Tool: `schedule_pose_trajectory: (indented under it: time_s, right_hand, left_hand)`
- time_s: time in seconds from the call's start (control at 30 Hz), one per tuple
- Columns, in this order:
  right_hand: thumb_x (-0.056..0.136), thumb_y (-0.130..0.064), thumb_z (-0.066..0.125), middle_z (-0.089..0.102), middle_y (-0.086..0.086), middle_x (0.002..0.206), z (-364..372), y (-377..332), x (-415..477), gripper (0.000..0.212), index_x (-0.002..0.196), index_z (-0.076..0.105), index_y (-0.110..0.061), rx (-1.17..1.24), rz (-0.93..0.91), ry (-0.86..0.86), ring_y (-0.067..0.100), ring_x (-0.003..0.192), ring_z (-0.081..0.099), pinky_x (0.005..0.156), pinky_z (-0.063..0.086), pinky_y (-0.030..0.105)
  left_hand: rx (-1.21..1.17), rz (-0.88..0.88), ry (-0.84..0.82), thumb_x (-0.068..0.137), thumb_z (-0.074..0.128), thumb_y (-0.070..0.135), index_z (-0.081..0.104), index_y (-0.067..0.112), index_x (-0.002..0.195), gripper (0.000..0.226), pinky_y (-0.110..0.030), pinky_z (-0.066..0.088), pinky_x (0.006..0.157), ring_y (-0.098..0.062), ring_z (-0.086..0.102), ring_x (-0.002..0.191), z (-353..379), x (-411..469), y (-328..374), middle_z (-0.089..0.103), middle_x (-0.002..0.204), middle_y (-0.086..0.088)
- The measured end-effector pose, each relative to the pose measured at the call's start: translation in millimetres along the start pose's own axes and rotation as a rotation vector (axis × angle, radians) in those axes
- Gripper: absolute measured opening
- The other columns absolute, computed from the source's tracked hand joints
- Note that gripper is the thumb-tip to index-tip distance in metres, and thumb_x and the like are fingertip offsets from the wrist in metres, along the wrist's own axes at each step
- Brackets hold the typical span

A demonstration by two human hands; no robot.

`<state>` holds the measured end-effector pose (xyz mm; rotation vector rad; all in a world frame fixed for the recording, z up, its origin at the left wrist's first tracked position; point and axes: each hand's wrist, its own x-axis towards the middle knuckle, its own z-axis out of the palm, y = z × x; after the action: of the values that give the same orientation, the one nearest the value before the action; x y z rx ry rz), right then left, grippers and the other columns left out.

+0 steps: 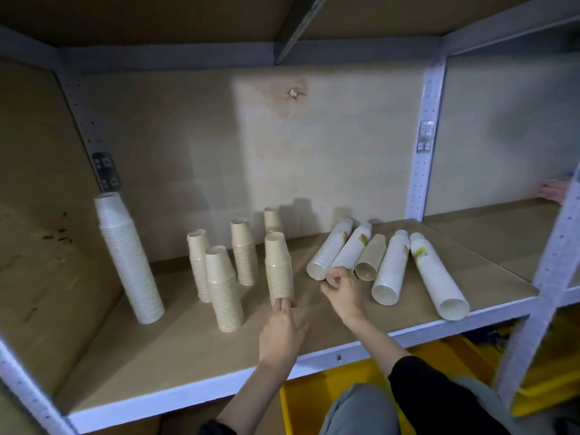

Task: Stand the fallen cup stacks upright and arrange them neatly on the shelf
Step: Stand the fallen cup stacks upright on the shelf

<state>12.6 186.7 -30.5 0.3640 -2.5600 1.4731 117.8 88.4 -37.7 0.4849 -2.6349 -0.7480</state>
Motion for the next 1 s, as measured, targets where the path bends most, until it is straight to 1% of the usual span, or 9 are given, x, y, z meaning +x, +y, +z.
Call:
schedule_pose_trajectory:
  time_s: [0.17, 0.27, 0.4, 0.47, 0.57, 0.67, 0.77, 0.83, 1.0]
  right_hand:
    - [0.081, -0.009, 0.063, 0.056, 0.018, 0.115, -36.1, 7.7, 25.2, 0.032, 0.111, 0.057, 0.001, -0.055, 0.020, 0.069, 0.031, 0.105, 0.054, 0.093, 0.039, 0.029]
    - [0.081, -0.011, 0.062, 0.056, 0.018, 0.118, -51.9, 11.8, 47.1, 0.033, 0.111, 0.057, 0.000, -0.075, 0.067, 0.100, 0.030, 0.104, 0.056, 0.087, 0.040, 0.027]
    - [0.083, -0.018, 0.061, 0.055, 0.017, 0.125, -66.0, 10.8, 82.9, 0.042, 0.122, 0.053, -0.002, -0.112, 0.150, 0.069, 0.027, 0.112, 0.054, 0.090, 0.038, 0.026]
    - [0.084, -0.021, 0.061, 0.057, 0.019, 0.122, -70.2, 8.9, 103.0, 0.041, 0.118, 0.056, 0.000, -0.144, 0.205, 0.025, 0.027, 0.112, 0.055, 0.088, 0.041, 0.028]
    - [0.085, -0.027, 0.060, 0.062, 0.020, 0.117, -68.0, 5.7, 128.8, 0.030, 0.095, 0.059, 0.001, -0.135, 0.283, -0.050, 0.028, 0.111, 0.057, 0.078, 0.040, 0.028]
    - [0.087, -0.032, 0.058, 0.063, 0.019, 0.106, -58.1, 6.9, 149.2, 0.029, 0.094, 0.058, -0.004, -0.122, 0.324, -0.079, 0.028, 0.110, 0.058, 0.068, 0.041, 0.027]
    - [0.090, -0.031, 0.054, 0.060, 0.017, 0.123, -45.9, 13.8, 164.1, 0.043, 0.117, 0.055, 0.002, -0.113, 0.392, -0.057, 0.028, 0.116, 0.054, 0.087, 0.042, 0.028]
    - [0.091, -0.028, 0.052, 0.056, 0.017, 0.128, -37.7, 18.8, 172.0, 0.044, 0.123, 0.051, 0.003, -0.089, 0.441, -0.043, 0.028, 0.119, 0.052, 0.094, 0.040, 0.028]
    - [0.093, -0.014, 0.042, 0.059, 0.017, 0.123, -22.4, 22.6, 186.5, 0.031, 0.116, 0.057, 0.001, -0.166, 0.367, -0.092, 0.030, 0.115, 0.054, 0.093, 0.044, 0.031]
  left_hand:
    - [-0.055, 0.113, -0.023, 0.087, 0.055, 0.026, 0.051, 0.012, 0.118, 0.035, -0.033, 0.044, 0.090, -0.020, 0.053, 0.114, 14.1, 29.5, 42.1, 0.051, 0.125, -0.004]
    - [-0.065, 0.120, -0.029, 0.086, 0.055, 0.025, 0.052, 0.011, 0.119, 0.036, -0.035, 0.043, 0.088, -0.027, 0.054, 0.112, 15.6, 55.9, 64.7, 0.051, 0.125, -0.007]
    - [-0.055, 0.096, -0.070, 0.087, 0.054, 0.022, 0.051, 0.009, 0.121, 0.037, -0.038, 0.044, 0.089, -0.031, 0.055, 0.111, 18.2, 98.9, 86.4, 0.050, 0.127, -0.010]
    - [-0.040, 0.070, -0.082, 0.088, 0.053, 0.020, 0.051, 0.008, 0.122, 0.037, -0.039, 0.045, 0.088, -0.032, 0.054, 0.113, 22.3, 119.9, 96.9, 0.049, 0.127, -0.011]
    - [-0.008, 0.059, -0.103, 0.089, 0.052, 0.022, 0.050, 0.007, 0.125, 0.039, -0.039, 0.043, 0.094, -0.030, 0.049, 0.120, 31.1, 147.0, 110.3, 0.048, 0.130, -0.012]
    - [0.037, 0.072, -0.155, 0.093, 0.046, 0.024, 0.048, 0.004, 0.127, 0.039, -0.037, 0.040, 0.097, -0.031, 0.048, 0.121, 41.2, 173.7, 117.1, 0.049, 0.131, -0.015]
    - [0.073, 0.040, -0.181, 0.093, 0.043, 0.020, 0.049, 0.001, 0.123, 0.036, -0.038, 0.040, 0.096, -0.033, 0.050, 0.120, 49.9, 198.7, 117.2, 0.049, 0.130, -0.017]
    - [0.096, 0.014, -0.205, 0.093, 0.044, 0.019, 0.049, 0.000, 0.124, 0.036, -0.037, 0.041, 0.097, -0.034, 0.049, 0.120, 54.7, 213.0, 113.9, 0.049, 0.131, -0.018]
    - [0.124, -0.094, -0.341, 0.088, 0.051, 0.037, 0.052, 0.012, 0.128, 0.047, -0.035, 0.045, 0.096, -0.031, 0.053, 0.119, 68.5, 236.0, 106.9, 0.057, 0.127, -0.013]
